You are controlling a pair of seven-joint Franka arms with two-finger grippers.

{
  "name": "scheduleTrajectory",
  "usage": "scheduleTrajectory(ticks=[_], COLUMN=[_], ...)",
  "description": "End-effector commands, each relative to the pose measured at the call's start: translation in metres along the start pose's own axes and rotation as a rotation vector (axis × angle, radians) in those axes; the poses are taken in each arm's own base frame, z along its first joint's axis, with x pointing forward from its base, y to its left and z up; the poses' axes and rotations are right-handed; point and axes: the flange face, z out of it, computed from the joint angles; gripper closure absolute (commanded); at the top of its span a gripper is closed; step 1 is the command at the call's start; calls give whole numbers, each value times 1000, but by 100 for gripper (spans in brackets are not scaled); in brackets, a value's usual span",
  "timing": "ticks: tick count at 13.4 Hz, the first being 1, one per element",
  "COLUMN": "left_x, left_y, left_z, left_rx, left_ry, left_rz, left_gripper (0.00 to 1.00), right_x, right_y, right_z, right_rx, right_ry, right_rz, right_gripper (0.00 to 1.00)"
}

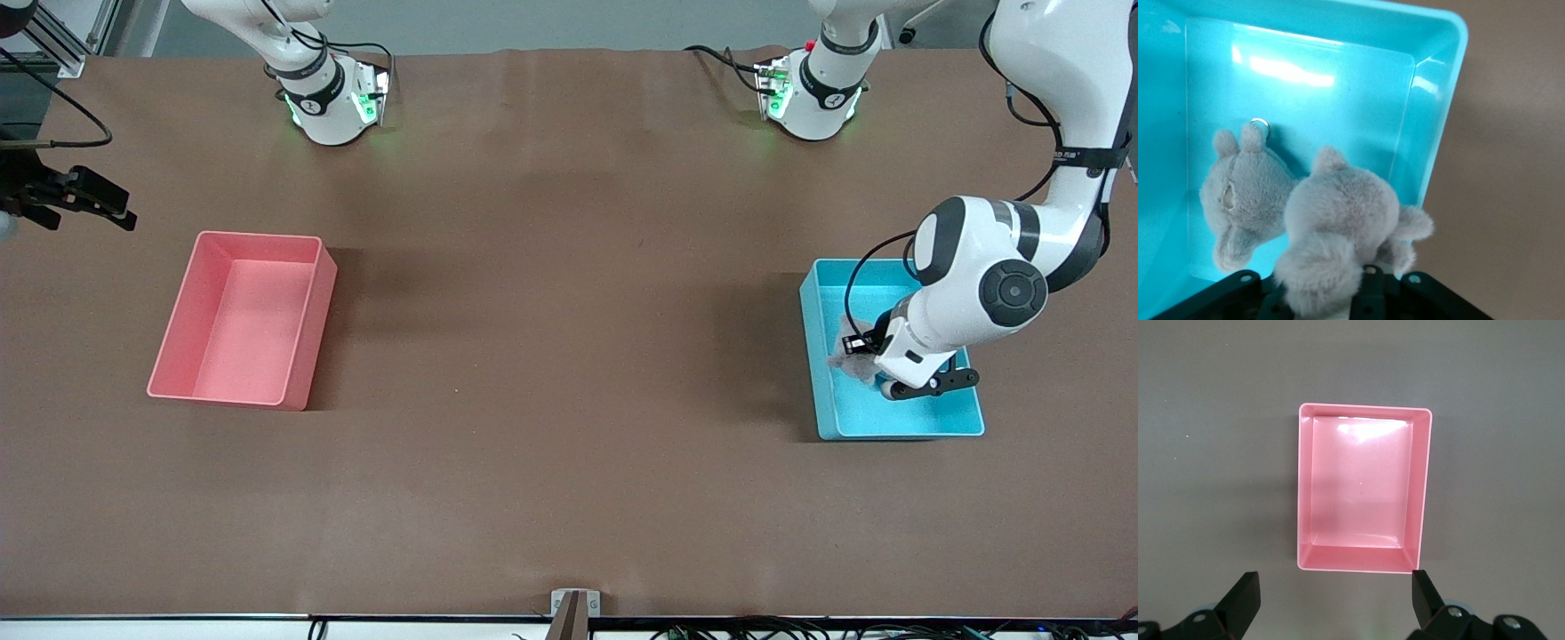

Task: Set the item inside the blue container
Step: 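Lower the second plush into the blue box and open the left gripper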

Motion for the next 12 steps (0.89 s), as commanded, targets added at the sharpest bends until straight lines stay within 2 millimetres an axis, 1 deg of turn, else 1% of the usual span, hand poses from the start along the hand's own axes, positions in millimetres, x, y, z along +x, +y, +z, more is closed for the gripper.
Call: scheduleTrajectory(ticks=[1, 4, 5, 7, 8, 9, 11, 12], left_x=[1, 4, 5, 5, 6, 7, 6, 4], left_y=[-12, -22, -31, -36, -42, -44, -48, -59], left_z=[1, 0, -2, -8, -12, -18, -42, -58], left_rx=[3, 1, 1, 3, 2, 2, 6, 8], left_ry=[4, 5, 5, 8, 13, 25, 63, 77], left_rz=[25, 66, 79, 89, 83, 89, 125, 118], left_gripper=[62, 7, 0, 0, 0, 0, 0, 0], right_x=[-9, -10, -11, -11, -11, -11, -11, -11], right_y=[1, 1, 1, 1, 0, 0, 1, 0], right_z=[-3, -4, -7, -7, -7, -7, -7, -7], right_rx=[-5, -5, -5, -5, -5, -5, -5, -5], right_ry=[13, 15, 21, 21, 21, 21, 19, 21], right_rz=[-8, -8, -6, -8, -9, -9, -8, -9], right_gripper=[0, 0, 0, 0, 0, 0, 0, 0])
